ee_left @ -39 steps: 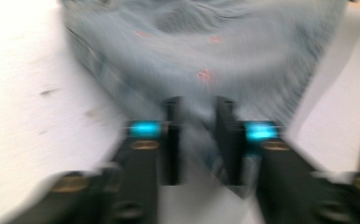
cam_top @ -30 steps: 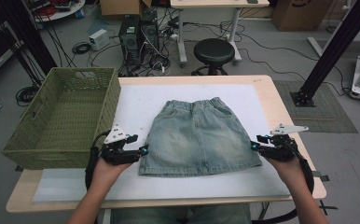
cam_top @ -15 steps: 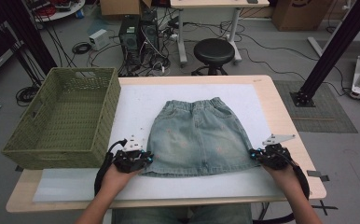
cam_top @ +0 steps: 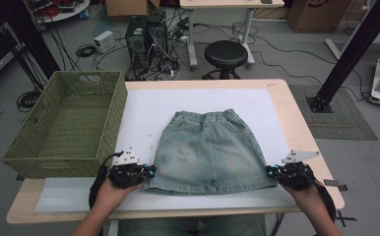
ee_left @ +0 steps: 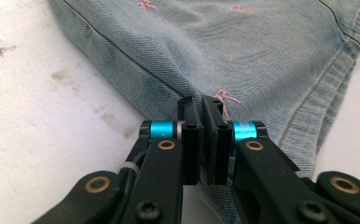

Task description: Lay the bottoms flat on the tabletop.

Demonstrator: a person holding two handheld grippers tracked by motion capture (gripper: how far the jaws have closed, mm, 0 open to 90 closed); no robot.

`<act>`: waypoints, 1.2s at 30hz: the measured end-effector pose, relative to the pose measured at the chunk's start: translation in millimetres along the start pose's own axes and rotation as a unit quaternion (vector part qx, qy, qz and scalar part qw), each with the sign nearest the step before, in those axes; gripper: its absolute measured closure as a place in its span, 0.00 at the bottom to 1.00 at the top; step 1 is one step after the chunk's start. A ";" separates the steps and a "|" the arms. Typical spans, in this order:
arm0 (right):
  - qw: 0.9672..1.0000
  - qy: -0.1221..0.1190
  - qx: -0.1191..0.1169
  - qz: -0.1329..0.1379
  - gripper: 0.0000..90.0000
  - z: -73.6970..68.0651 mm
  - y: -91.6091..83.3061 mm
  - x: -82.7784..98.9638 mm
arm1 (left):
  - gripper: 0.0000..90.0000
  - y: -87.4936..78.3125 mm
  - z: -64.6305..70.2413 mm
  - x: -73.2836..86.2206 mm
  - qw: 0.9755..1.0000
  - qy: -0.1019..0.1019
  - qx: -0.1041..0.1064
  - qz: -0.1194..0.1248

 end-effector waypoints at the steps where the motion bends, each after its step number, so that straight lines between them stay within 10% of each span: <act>1: 1.000 0.001 -0.003 -0.001 0.98 -2.3 -0.8 1.7 | 0.96 -0.7 0.4 1.0 1.000 0.001 0.000 0.000; 4: 1.000 0.003 0.001 0.002 0.96 -5.9 -0.7 4.5 | 0.88 -1.4 -0.8 1.7 1.000 0.001 -0.008 -0.001; 9: 0.999 0.030 -0.003 0.035 0.69 2.5 -9.4 -1.3 | 0.46 -11.6 -0.4 -13.4 0.999 -0.012 -0.017 0.043; 23: 0.987 0.024 0.015 0.161 0.40 31.5 -49.4 -74.1 | 0.29 -25.0 -4.5 -103.0 0.990 0.016 -0.016 0.136; 28: 0.981 0.020 0.010 0.192 0.35 38.3 -59.2 -84.4 | 0.26 -26.8 -6.9 -107.0 0.990 0.010 -0.012 0.144; 36: 0.983 0.017 -0.003 0.184 0.28 43.7 -55.2 -92.7 | 0.26 -41.8 -7.8 -89.8 0.989 0.016 -0.008 0.145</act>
Point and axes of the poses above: each handheld gripper's, and its own axes: y roughly forward along the jaws, x roughly out of its underside, z roughly to its right, the point moved 5 cm from there along y, roughly forward along the jaws, and after that the axes turned 14 degrees about -z, right-handed, at the moved point
